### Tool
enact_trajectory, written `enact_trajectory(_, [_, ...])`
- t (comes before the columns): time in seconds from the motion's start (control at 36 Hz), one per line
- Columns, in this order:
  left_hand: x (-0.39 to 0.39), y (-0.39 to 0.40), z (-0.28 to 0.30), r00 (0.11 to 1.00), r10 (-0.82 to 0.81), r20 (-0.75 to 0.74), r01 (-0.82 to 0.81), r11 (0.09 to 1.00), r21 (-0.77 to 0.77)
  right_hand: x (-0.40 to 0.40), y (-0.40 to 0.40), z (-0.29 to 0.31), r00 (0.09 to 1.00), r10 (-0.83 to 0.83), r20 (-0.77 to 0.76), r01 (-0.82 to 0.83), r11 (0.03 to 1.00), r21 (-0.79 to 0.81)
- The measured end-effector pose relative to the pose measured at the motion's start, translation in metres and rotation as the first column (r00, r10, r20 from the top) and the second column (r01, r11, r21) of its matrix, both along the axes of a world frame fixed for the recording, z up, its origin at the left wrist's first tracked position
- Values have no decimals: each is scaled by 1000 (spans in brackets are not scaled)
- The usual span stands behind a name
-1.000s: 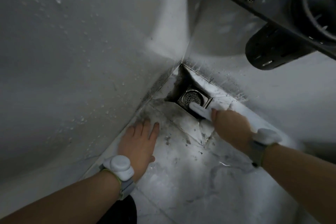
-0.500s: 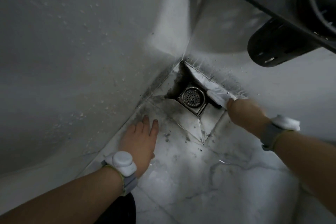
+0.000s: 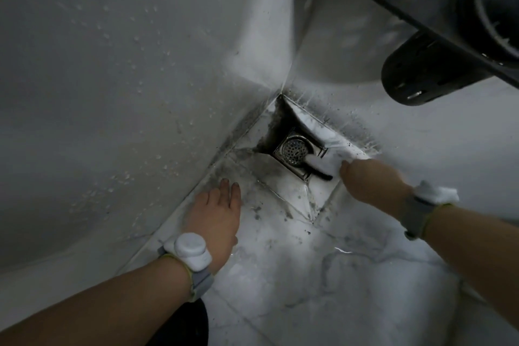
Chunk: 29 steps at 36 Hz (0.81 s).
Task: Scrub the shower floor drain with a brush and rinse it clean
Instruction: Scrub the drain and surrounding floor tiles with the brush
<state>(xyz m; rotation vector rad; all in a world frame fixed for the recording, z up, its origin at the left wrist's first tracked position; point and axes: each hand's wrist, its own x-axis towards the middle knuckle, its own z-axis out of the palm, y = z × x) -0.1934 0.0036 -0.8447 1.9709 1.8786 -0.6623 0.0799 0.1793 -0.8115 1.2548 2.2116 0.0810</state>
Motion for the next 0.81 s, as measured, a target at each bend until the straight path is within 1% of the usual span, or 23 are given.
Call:
enact_trajectory(0.06, [-3,0,-4,1000,-2,-2,2,1000,24,4,-1,-5,999,-47,-4,47,998,-45])
enact_trajectory(0.11, [-2,-3,-6,1000,-1,-1,1,1000,15,2,3,1,990,-128,-64,124,990,-59])
enact_trajectory(0.14, [-1,-4,-6,1000,1,1,-1,1000,15,3,2,1,991,-78,-111,71,995,-63])
enact_trajectory(0.17, [0,-4,-5,1000,2,-5,-2,1000,5,8,0,1,996,-77,-37,75,995,-63])
enact_trajectory(0.19, [0,-3,-3,1000,6,-10,-6,1000,-12,11,-2,0,999,-17,27,18,999,-30])
enact_trajectory(0.22, [0,-1,-2,1000,9,-13,-9,1000,-25,11,-2,1,997,-13,77,16,999,-41])
enact_trajectory(0.25, [-1,-1,-2,1000,11,-17,-11,999,-30,13,-2,-1,999,-29,30,31,998,-48])
enact_trajectory(0.31, [1,-2,1,1000,12,-11,-13,1000,-21,17,0,0,982,-183,-43,177,978,-110])
enact_trajectory(0.33, [1,-3,4,1000,10,-12,-10,1000,-23,15,-1,2,969,-241,-51,232,964,-133])
enact_trajectory(0.36, [2,-2,6,1000,3,-8,-3,1000,-16,18,-5,2,968,-246,-39,238,961,-144])
enact_trajectory(0.39, [2,-1,6,1000,0,-8,-1,1000,-5,20,-6,-1,977,-207,-41,200,971,-128])
enact_trajectory(0.42, [2,0,7,1000,-2,-2,2,1000,-9,23,-6,-5,990,-137,-27,135,989,-52])
enact_trajectory(0.44, [3,-2,7,1000,7,8,-7,1000,-12,26,-9,-6,994,-108,22,109,993,-46])
enact_trajectory(0.47, [3,-2,5,1000,5,6,-5,1000,-3,28,-13,-5,990,-138,33,140,988,-72])
enact_trajectory(0.5, [2,-1,4,1000,6,-6,-6,1000,-2,32,-15,-7,994,-113,-3,113,993,-21])
enact_trajectory(0.56, [2,-1,2,1000,16,-12,-16,1000,-9,30,-17,-4,990,-55,-132,53,998,-21])
enact_trajectory(0.58, [0,0,0,1000,17,-14,-17,1000,2,24,-12,-1,981,-83,-175,77,996,-37])
enact_trajectory(0.64, [1,-2,-3,1000,15,6,-15,1000,20,20,-8,8,976,-184,-117,172,979,-106])
enact_trajectory(0.69, [1,-1,-2,1000,25,6,-25,1000,-2,17,-12,7,984,-118,-136,116,993,-24])
enact_trajectory(0.75, [1,-1,0,1000,28,-13,-29,999,-42,16,-17,7,991,-68,-111,72,997,34])
enact_trajectory(0.78, [1,-2,0,999,32,-25,-34,998,-56,12,-20,10,992,-83,-92,85,996,12])
enact_trajectory(0.81, [2,-2,1,999,41,-24,-42,997,-58,10,-22,14,989,-127,-74,124,991,-51])
